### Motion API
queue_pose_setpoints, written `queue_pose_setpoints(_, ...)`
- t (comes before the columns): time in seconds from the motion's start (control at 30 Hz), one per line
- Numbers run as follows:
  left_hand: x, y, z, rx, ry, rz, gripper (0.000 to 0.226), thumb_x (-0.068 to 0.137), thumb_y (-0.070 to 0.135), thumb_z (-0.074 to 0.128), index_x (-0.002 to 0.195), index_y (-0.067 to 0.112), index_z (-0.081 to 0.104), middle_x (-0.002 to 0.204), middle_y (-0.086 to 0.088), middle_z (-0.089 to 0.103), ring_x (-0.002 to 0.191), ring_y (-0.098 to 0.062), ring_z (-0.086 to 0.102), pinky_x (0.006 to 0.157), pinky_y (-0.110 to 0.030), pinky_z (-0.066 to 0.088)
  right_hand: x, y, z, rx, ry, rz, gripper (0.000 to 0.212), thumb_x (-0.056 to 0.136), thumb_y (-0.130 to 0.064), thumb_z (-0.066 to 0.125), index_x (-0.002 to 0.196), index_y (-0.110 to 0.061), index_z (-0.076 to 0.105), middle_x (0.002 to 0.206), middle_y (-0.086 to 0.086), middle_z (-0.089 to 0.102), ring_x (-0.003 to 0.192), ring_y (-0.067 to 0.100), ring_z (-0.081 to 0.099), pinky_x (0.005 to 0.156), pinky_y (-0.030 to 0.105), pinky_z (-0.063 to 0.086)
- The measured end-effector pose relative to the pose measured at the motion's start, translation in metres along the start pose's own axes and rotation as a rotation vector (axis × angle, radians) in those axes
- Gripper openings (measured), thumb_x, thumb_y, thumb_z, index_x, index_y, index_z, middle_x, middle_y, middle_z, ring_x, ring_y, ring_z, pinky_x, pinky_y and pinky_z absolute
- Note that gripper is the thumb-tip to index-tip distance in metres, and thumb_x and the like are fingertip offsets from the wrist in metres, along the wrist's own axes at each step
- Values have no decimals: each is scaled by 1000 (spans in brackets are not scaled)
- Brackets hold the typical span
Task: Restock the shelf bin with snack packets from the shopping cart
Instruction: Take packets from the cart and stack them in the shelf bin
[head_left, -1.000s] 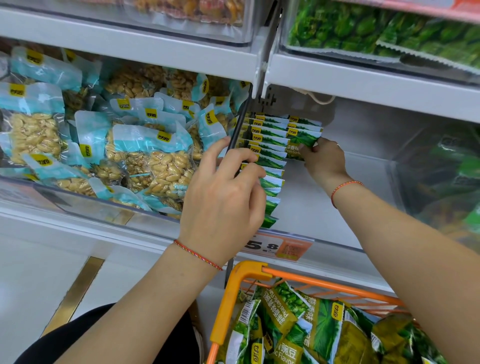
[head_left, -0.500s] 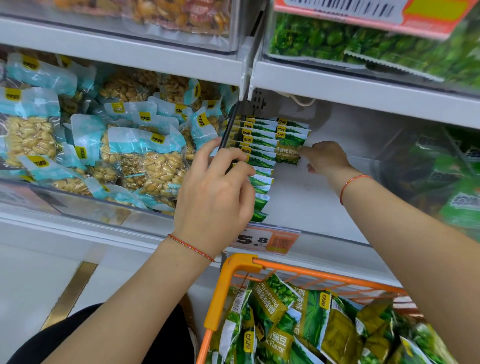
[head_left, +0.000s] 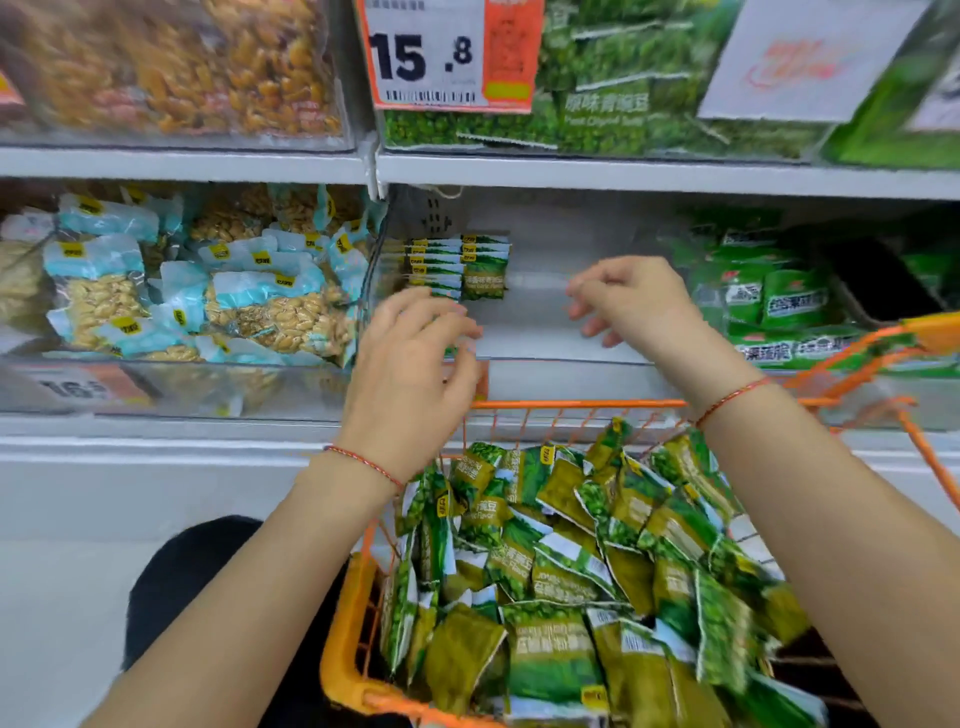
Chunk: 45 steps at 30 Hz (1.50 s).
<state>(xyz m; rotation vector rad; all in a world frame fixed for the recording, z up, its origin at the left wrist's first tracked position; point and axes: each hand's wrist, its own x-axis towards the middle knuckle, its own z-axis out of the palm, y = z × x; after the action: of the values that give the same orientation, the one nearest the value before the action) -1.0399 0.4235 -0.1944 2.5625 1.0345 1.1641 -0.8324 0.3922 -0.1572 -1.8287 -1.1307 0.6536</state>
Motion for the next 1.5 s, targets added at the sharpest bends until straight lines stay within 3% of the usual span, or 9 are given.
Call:
queue_pose_setpoints(0.23, -31, 70, 16, -71, -529, -242, 21, 92, 25, 53, 103, 18, 71, 103, 1, 71, 103, -20, 58, 85, -26, 40, -79, 43, -40, -714, -46, 147, 19, 89, -22, 54, 88, -10, 69, 95, 17, 69, 94, 32, 65, 75, 32, 48)
queue_pose_setpoints(0.4, -46, 105, 47, -113, -759, -395, 46, 91, 54, 48, 107, 15, 67, 100, -4, 68, 97, -24, 62, 82, -30, 50, -126, 72, -41, -653, -112, 260, 22, 92, -22, 54, 97, -11, 71, 102, 9, 69, 95, 27, 62, 73, 28, 44)
queue_pose_setpoints(0.5, -48, 119, 58, -26, -777, -430, 57, 87, 63, 47, 112, 14, 60, 93, 1, 57, 101, -23, 61, 81, -31, 48, -139, 85, -38, -586, -90, 297, 29, 97, -31, 49, 104, -11, 69, 100, 10, 70, 90, 24, 63, 75, 30, 47)
queue_pose_setpoints(0.63, -51, 120, 64, -16, -775, -467, 57, 83, 59, 59, 121, 17, 56, 117, -3, 63, 110, -22, 59, 83, -30, 47, -139, 90, -37, -555, -84, 303, 36, 98, -27, 43, 65, -15, 50, 58, 4, 49, 57, 19, 47, 51, 28, 30)
queue_pose_setpoints(0.8, -59, 103, 66, -406, -609, -619, 65, 81, 44, 71, 133, 12, 47, 138, -3, 50, 126, -18, 47, 98, -25, 36, -138, 93, -38, -558, -109, 268, 25, 98, -26, 40, 84, -19, 60, 75, 4, 59, 65, 18, 49, 53, 27, 33)
queue_pose_setpoints(0.97, -54, 92, 61, -841, -393, -713, 43, 73, 20, 81, 107, 17, 54, 123, 2, 59, 123, -11, 46, 108, -30, 33, -145, 75, -35, -175, 121, 138, 42, 100, -46, 33, 111, -17, 62, 97, 2, 59, 92, 19, 52, 76, 30, 38)
queue_pose_setpoints(1.07, -53, 93, 57, -923, -348, -721, 42, 77, 18, 76, 113, 16, 54, 123, 6, 57, 121, -7, 44, 102, -28, 37, -149, 66, -29, 149, -24, 109, 52, 94, -51, 42, 131, -18, 54, 124, -6, 55, 113, 8, 48, 98, 33, 42)
queue_pose_setpoints(1.23, -56, 107, 57, -1128, -398, -671, 20, 87, 27, 63, 106, 19, 60, 115, 0, 67, 114, -14, 59, 76, -19, 44, -152, 60, -18, 548, -94, 285, 74, 92, -44, 52, 149, -9, 22, 156, 3, 22, 128, 24, 47, 79, 20, 55)
queue_pose_setpoints(1.5, -27, 129, 63, -485, -447, -404, 43, 99, 46, 36, 123, 16, 55, 120, 1, 58, 112, -14, 51, 93, -27, 38, -147, 62, -41, 1041, 377, 386, 19, 99, -31, 47, 91, -18, 58, 89, 4, 63, 76, 16, 61, 57, 26, 52)
